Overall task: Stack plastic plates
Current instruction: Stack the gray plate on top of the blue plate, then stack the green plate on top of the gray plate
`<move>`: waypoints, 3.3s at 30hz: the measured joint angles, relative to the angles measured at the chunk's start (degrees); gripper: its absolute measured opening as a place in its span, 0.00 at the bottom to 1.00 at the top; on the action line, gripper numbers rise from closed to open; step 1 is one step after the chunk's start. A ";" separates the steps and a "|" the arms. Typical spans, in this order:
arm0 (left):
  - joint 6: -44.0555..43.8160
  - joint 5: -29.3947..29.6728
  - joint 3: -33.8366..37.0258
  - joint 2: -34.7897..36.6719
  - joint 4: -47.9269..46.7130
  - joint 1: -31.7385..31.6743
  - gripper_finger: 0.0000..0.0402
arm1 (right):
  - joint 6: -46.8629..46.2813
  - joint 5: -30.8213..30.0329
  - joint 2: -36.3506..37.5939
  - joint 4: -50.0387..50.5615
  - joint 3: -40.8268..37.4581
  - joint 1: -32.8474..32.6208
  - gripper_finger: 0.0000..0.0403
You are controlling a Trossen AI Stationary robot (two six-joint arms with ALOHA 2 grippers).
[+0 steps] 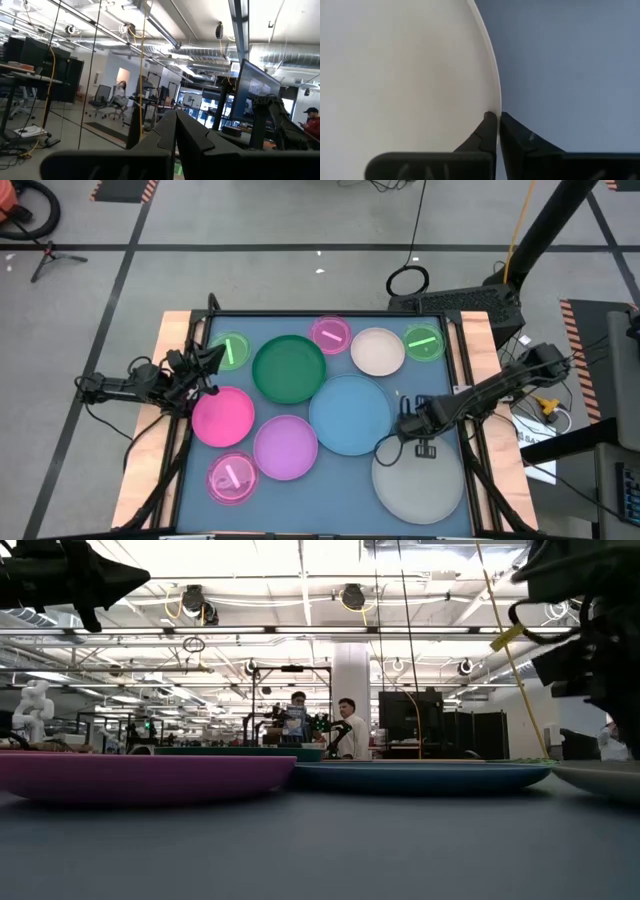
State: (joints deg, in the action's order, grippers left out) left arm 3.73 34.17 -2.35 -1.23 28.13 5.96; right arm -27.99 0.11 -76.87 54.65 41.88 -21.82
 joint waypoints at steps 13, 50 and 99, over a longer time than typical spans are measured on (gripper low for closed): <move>-1.29 0.00 0.00 0.01 -0.10 0.00 0.04 | -1.85 1.71 7.24 15.34 13.14 0.00 0.00; -0.86 -0.02 0.02 0.02 3.70 0.00 0.04 | 7.25 14.91 4.61 -3.91 17.76 39.79 0.00; -12.43 -6.34 0.02 -4.05 -1.69 0.01 0.04 | 30.27 12.07 14.12 -66.87 -7.70 32.14 0.16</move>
State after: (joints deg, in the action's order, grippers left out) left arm -8.70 27.83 -2.33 -5.28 26.44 5.96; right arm 2.29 12.18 -62.74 -12.22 34.17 10.32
